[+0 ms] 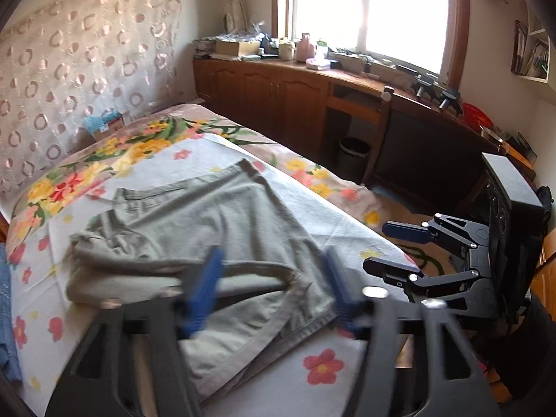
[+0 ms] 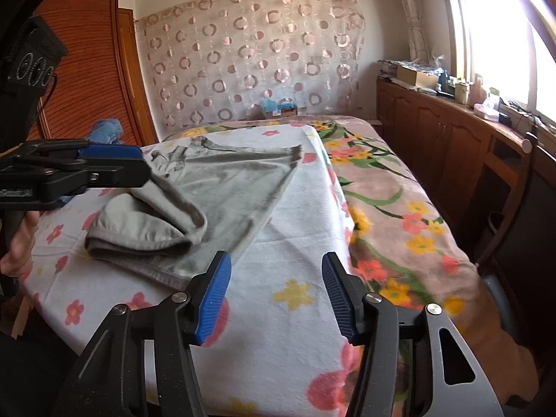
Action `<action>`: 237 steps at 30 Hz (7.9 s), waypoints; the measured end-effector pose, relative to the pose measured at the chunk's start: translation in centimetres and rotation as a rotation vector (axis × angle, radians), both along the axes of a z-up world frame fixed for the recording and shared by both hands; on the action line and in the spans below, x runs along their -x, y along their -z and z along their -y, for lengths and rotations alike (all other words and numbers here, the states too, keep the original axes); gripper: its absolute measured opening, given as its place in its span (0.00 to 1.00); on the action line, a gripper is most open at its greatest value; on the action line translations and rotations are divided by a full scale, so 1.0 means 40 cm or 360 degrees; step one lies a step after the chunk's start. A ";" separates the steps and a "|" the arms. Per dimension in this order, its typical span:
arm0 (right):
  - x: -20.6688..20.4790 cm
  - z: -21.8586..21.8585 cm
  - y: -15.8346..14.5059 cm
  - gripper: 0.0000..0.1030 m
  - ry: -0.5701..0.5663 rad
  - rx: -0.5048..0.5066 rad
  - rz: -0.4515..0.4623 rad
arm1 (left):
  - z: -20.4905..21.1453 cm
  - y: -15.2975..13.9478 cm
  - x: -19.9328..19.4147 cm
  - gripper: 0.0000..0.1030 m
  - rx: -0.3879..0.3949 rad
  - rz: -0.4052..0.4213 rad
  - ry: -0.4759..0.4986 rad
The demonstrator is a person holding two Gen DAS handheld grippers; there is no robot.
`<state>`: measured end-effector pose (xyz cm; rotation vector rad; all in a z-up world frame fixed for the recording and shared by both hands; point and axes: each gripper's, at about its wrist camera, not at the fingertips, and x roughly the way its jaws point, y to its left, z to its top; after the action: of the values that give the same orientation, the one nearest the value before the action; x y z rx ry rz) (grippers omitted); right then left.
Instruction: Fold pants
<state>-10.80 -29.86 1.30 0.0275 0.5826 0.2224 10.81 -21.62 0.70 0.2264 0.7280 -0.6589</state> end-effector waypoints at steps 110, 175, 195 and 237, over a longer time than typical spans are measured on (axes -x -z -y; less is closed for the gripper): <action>-0.638 -0.335 -0.010 0.04 -0.0732 0.0136 -0.0332 | -0.432 0.167 -0.293 0.76 0.0058 -0.0101 -0.0500; -0.226 0.051 -0.039 0.23 -0.0101 0.0056 -0.0162 | -0.269 0.158 -0.020 0.76 -0.0075 -0.0065 -0.0323; -0.194 0.049 -0.018 0.09 -0.0178 -0.0092 -0.0237 | -0.254 0.184 0.005 0.76 -0.0043 -0.0130 -0.0296; -0.189 0.019 0.056 0.16 -0.0143 -0.0033 -0.0240 | -0.244 0.200 0.006 0.39 0.0057 -0.0240 -0.0221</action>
<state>-3.23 -30.64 -0.93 0.0382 0.7325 0.3154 10.57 -11.88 -7.31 0.0926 0.8677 -0.5603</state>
